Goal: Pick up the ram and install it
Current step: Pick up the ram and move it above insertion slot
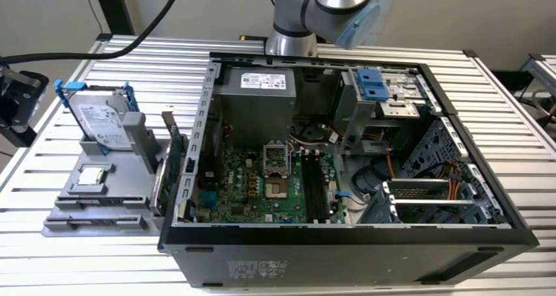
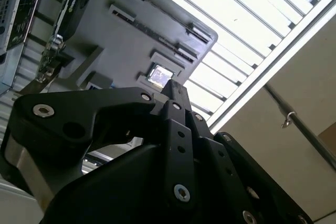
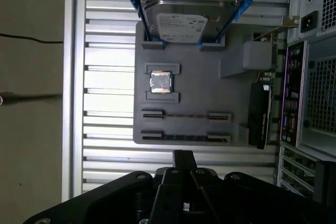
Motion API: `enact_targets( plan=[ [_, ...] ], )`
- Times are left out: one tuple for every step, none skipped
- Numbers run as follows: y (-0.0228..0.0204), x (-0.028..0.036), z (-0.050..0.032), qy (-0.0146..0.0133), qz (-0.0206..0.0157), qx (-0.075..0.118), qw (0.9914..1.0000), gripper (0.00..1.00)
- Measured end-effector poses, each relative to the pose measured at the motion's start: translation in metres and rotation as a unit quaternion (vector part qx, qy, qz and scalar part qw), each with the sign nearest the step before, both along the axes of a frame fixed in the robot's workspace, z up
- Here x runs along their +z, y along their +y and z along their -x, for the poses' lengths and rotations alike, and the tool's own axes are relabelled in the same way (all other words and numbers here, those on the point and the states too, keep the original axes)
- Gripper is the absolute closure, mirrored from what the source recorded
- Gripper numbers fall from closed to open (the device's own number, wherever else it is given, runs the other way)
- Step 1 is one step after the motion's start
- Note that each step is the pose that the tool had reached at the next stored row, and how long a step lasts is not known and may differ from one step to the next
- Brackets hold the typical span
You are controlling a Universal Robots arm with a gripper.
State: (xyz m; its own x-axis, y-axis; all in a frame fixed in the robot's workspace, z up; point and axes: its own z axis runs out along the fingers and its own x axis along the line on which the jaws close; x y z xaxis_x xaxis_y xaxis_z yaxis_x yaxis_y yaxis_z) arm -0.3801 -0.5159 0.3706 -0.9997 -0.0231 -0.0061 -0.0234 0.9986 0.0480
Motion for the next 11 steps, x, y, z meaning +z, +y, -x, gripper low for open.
enact_targets(
  plan=[
    [0.0, 0.0, 0.0, -0.0001, 0.0, 0.0, 1.0, 1.0],
    [0.0, 0.0, 0.0, -0.0002, 0.0, 0.0, 1.0, 1.0],
    [0.0, 0.0, 0.0, -0.0029, 0.0, 0.0, 1.0, 1.0],
    [0.0, 0.0, 0.0, -0.0055, 0.0, 0.0, 0.99998, 1.0],
    [0.0, 0.0, 0.0, -0.0056, 0.0, 0.0, 0.99998, 1.0],
    [0.0, 0.0, 0.0, -0.0057, 0.0, 0.0, 0.99998, 1.0],
    [0.0, 0.0, 0.0, -0.0058, 0.0, 0.0, 0.99998, 1.0],
    [0.0, 0.0, 0.0, -0.0059, 0.0, 0.0, 0.99998, 1.0],
    [0.0, 0.0, 0.0, -0.0058, 0.0, 0.0, 0.99998, 1.0],
    [0.0, 0.0, 0.0, -0.0057, 0.0, 0.0, 0.99998, 1.0],
    [0.0, 0.0, 0.0, -0.0056, 0.0, 0.0, 0.99998, 1.0]
  ],
)
